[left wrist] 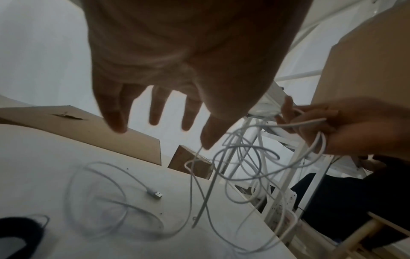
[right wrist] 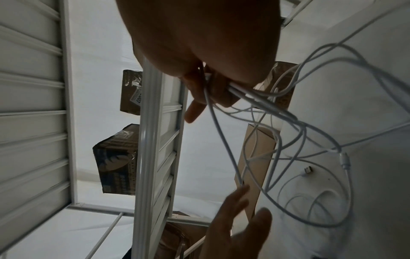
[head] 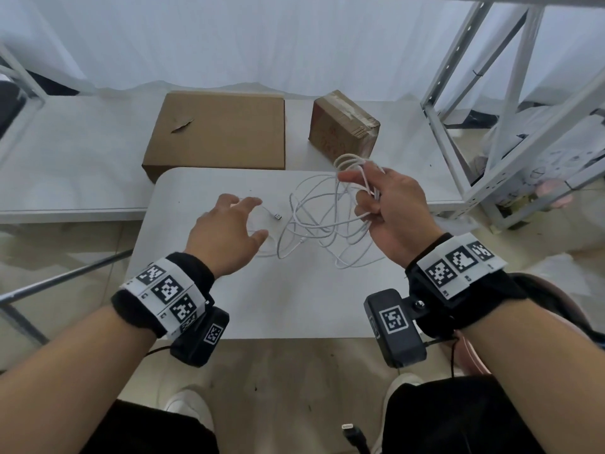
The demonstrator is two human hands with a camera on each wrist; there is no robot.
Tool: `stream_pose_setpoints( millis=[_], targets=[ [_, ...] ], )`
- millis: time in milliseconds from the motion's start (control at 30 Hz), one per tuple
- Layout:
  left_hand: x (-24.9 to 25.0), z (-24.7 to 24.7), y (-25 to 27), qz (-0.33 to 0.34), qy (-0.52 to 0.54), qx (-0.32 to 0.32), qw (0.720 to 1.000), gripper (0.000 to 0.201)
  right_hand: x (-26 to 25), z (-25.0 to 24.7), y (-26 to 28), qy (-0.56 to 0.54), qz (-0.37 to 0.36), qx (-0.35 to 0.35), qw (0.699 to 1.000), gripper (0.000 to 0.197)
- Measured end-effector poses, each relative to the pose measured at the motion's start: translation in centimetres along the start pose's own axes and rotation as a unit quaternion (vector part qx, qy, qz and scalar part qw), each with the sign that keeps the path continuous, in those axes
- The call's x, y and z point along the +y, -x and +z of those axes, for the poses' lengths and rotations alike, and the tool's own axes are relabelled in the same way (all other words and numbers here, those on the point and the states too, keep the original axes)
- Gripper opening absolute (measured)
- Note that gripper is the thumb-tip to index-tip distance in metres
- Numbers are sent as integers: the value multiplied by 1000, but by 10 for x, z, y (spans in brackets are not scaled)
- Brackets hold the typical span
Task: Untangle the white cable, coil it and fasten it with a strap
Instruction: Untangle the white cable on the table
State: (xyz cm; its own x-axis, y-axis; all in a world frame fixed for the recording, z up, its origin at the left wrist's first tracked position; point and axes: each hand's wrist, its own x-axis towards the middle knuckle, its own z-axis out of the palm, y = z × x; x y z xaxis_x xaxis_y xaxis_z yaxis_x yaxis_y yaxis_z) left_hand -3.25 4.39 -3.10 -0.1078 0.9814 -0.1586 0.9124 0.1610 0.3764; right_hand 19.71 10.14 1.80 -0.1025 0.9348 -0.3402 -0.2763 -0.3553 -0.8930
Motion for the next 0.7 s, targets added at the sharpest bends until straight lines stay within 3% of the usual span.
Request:
stream_pose_setpoints(
  millis=[133, 300, 367, 467, 567, 700],
  targets=[
    [11, 0, -4, 96, 164, 33, 981, 58, -2, 4, 5, 2, -19, -53, 998, 24],
    [24, -1, -4, 105, 285, -15, 953, 47, -4, 3, 5, -11, -38, -77, 996, 25],
    [26, -2, -3, 95, 280, 21, 955, 29, -2, 1, 3, 5, -34, -52, 998, 23],
    [31, -8, -1, 83, 295, 80, 949, 30, 2, -4, -3, 49, -25, 18, 998, 15],
    [35, -19, 2, 81, 377, 124, 914, 27, 5, -10, -8, 87, -13, 61, 994, 6],
    [44, -34, 9, 144, 425, 197, 872, 26, 10, -10, -8, 138, 8, 51, 989, 20]
  ],
)
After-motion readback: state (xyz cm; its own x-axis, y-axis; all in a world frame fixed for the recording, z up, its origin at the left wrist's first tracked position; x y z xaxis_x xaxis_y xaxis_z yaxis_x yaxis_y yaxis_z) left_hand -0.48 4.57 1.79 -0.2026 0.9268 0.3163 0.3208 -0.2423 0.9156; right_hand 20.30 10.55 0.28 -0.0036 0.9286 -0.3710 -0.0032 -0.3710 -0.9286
